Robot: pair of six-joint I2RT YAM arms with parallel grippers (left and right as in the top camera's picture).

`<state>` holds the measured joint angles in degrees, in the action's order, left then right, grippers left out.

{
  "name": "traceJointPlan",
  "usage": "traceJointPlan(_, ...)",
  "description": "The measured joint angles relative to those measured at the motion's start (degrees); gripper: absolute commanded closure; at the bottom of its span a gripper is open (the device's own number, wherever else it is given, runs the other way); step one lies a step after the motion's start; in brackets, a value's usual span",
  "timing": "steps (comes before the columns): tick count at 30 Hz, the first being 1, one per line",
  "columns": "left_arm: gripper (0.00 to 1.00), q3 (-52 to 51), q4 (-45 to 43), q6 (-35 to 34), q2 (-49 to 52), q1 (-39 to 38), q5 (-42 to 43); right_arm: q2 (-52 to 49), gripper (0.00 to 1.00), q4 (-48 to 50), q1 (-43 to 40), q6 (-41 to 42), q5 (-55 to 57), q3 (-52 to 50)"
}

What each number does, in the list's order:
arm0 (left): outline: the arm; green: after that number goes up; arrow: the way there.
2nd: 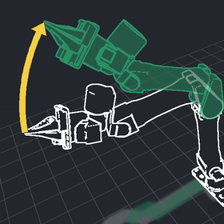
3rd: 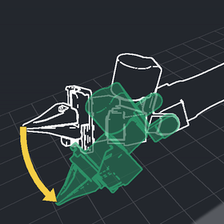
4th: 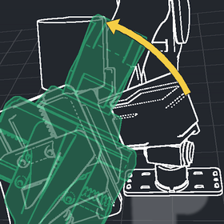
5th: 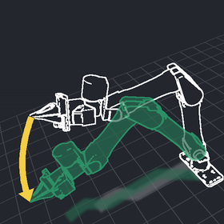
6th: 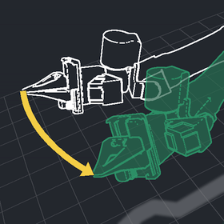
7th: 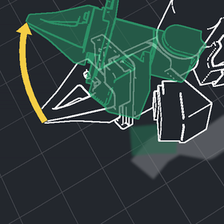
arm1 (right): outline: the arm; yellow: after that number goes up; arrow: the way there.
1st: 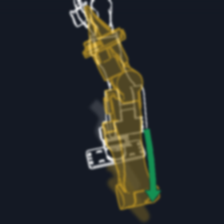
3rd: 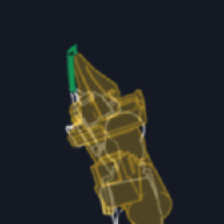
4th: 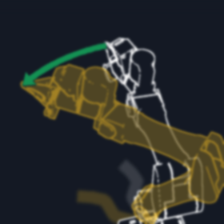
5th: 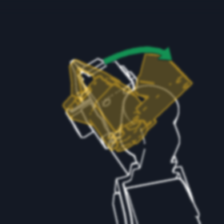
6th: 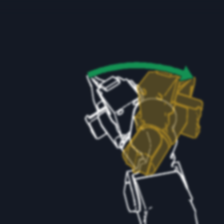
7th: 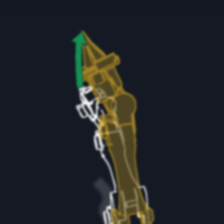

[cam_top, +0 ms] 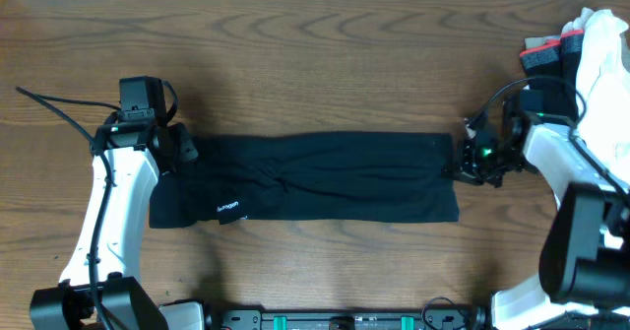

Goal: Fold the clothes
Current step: 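Release the right end and reposition both grippers at the strip ends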

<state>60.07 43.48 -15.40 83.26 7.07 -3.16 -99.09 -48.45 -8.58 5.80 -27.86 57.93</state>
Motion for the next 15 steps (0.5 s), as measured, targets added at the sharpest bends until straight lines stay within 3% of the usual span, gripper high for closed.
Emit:
traceJointPlan(4, 0.55, 0.00, 0.00, 0.00, 0.00, 0.00, 0.00, 2.78, 0.83, -1.44, -0.20, -0.15, 3.87, 0.52)
traceJointPlan(8, 0.55, 0.00, 0.66, 0.00, 0.00, 0.00, 0.00, 2.82, 0.64, -1.40, -0.24, 0.90, 9.05, 0.52)
traceJointPlan(15, 0.55, 0.00, 2.14, 0.00, 0.00, 0.00, 0.02, 2.82, 0.43, 1.20, -3.43, 2.69, 10.86, 0.52)
